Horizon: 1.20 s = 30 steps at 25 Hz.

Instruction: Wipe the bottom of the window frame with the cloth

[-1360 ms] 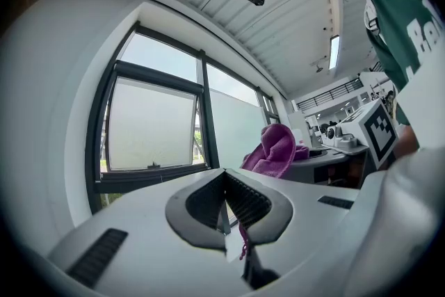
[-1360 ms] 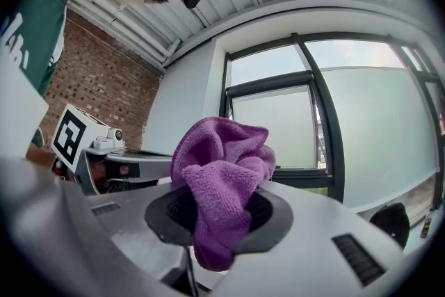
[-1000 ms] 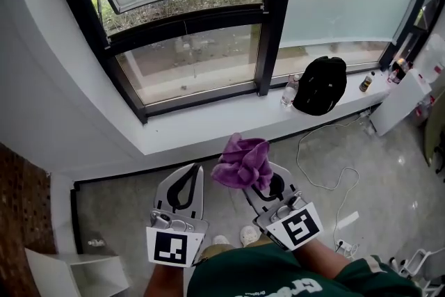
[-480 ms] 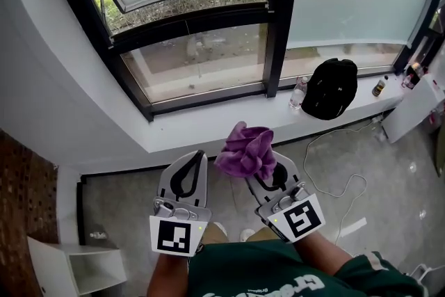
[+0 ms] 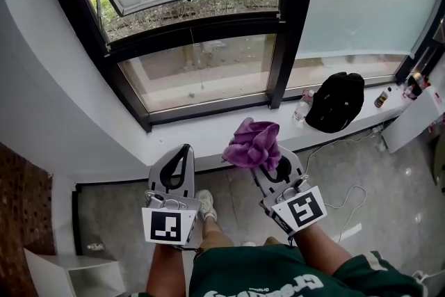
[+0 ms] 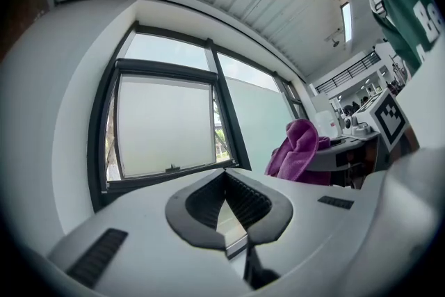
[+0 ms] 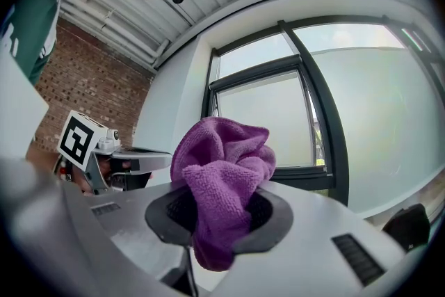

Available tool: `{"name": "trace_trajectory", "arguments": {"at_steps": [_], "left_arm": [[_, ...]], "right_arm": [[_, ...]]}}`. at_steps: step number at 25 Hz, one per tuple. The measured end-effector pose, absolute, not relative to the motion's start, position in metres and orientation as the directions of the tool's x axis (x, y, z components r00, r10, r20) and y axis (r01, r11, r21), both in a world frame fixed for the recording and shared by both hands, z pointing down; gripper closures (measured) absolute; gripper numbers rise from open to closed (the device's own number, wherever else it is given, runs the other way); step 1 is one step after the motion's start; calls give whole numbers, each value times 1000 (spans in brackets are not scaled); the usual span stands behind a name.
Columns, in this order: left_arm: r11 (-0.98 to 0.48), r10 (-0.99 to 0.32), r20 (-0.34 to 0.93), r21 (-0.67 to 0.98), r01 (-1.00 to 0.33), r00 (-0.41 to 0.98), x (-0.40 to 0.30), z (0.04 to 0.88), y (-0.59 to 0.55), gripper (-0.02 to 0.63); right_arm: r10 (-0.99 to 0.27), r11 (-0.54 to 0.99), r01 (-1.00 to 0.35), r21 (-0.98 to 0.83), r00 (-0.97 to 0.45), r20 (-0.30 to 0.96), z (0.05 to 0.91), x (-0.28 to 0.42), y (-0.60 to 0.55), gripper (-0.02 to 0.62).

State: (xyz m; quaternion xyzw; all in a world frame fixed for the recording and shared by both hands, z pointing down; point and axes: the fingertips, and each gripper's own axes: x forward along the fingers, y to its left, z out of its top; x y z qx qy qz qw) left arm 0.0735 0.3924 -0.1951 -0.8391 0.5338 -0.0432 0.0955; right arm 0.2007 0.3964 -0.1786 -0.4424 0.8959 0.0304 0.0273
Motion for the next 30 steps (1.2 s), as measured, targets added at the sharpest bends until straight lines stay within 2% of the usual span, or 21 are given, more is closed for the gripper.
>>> {"name": "trace_trajectory", "arguments": {"at_steps": [5,10,16,23,30], "left_arm": [[-448,-884,-53,-188,-874,464,41,-184,304,597],[-469,-877,-47,-128,-874,478,2,-183,206,597],[-521,-850,-46,-75,-850,525,-35,-181,114,597],[-557,-830,-3,-71,-828,558,-51,-173,54,597],[-582,-813,30,-37,-812,582,-36,-143,21,597]], "right_arm": [[-825,564,-825,38,-565,-14,-171,170,313,488],[-851,523,-852,25,-523,-46,-172,143,216,488],[-888,458,-889,18,-459,-20,-164,116,133,488],[-906,423,-905,-43,-424,6,-157,100,81,488],[-900,430,-901,-49,-432,49,-128,107,49,488]]}}
